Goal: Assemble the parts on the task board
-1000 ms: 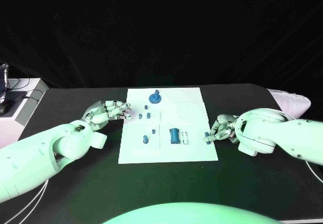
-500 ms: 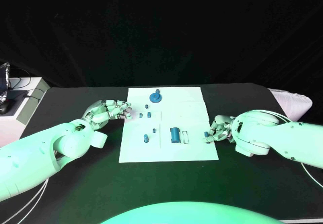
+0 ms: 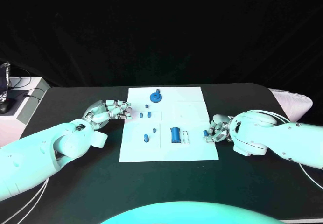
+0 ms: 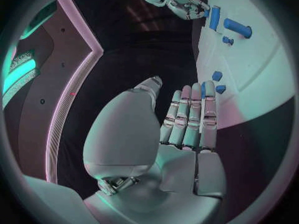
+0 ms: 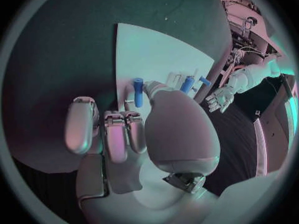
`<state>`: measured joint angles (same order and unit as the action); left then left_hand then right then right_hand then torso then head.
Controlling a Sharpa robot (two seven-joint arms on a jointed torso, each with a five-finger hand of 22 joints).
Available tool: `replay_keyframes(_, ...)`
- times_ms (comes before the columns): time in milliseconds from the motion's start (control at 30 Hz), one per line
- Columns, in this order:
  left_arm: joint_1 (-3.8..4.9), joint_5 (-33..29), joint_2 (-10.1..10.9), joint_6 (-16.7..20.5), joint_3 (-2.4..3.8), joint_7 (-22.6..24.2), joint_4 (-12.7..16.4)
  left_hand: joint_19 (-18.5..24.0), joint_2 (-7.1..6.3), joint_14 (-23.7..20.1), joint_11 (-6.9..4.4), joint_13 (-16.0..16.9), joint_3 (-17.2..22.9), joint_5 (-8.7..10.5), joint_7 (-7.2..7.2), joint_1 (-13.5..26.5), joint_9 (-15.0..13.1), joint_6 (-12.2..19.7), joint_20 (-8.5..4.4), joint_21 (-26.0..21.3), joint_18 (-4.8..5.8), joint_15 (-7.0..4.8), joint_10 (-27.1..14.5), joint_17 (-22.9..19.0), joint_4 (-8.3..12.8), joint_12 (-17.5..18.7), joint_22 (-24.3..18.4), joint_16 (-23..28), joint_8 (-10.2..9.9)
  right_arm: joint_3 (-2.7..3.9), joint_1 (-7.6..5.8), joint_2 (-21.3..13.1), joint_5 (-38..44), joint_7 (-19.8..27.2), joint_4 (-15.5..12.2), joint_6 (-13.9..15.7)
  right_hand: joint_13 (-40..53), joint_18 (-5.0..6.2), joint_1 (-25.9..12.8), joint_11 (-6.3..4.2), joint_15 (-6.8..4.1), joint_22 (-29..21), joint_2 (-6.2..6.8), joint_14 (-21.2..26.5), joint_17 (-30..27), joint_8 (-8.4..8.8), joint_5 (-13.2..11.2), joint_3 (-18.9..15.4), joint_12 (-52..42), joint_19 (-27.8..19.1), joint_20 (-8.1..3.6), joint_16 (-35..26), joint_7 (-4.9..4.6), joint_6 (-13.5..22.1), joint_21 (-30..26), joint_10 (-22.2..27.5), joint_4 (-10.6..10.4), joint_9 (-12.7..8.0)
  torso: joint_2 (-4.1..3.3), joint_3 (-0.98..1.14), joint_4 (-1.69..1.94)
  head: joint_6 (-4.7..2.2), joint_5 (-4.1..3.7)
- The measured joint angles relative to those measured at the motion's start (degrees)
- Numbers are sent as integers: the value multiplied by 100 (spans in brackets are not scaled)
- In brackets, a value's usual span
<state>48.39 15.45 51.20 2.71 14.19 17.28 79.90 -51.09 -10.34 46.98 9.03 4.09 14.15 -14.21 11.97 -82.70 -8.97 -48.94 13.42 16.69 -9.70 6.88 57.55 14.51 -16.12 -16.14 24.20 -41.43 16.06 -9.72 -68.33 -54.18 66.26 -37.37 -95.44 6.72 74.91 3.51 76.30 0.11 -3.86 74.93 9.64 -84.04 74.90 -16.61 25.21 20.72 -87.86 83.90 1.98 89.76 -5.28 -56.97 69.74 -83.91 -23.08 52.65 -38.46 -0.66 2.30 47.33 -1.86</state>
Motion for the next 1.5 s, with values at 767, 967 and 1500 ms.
replay_keyframes(767,-3,1,3,-20,0,-50,18,1,0,0,21,-5,-16,0,22,0,13,21,0,0,0,0,-21,-1,16,35,-5,24,0,-30,-92,-74,-1141,109,-340,438,-1,-1,-716,29,20,-1,-37,21,0,133,-328,948,23,21,20,0,19,61,-34,-9,1039,-184,1,-1,1,-24,43)
replay_keyframes(967,-3,2,2,-21,0,-55,19,1,25,0,21,-4,-16,0,22,-25,13,21,0,0,0,0,-21,4,16,35,-5,24,0,-26,-109,-15,-1309,131,-416,558,-1,0,-764,29,20,-2,-35,21,0,122,-380,949,23,21,20,0,38,42,-34,-9,1039,-150,0,-2,1,-23,42)
replay_keyframes(1500,-4,2,-9,-33,0,-63,28,1,25,0,21,-4,-16,0,21,-25,12,21,-1,0,0,0,-21,3,16,35,-4,23,0,-26,-105,367,-1451,140,-199,666,3,0,-976,30,20,-2,28,20,0,124,-441,1242,23,20,20,0,41,40,-34,-9,1458,-105,0,-7,4,-4,25)
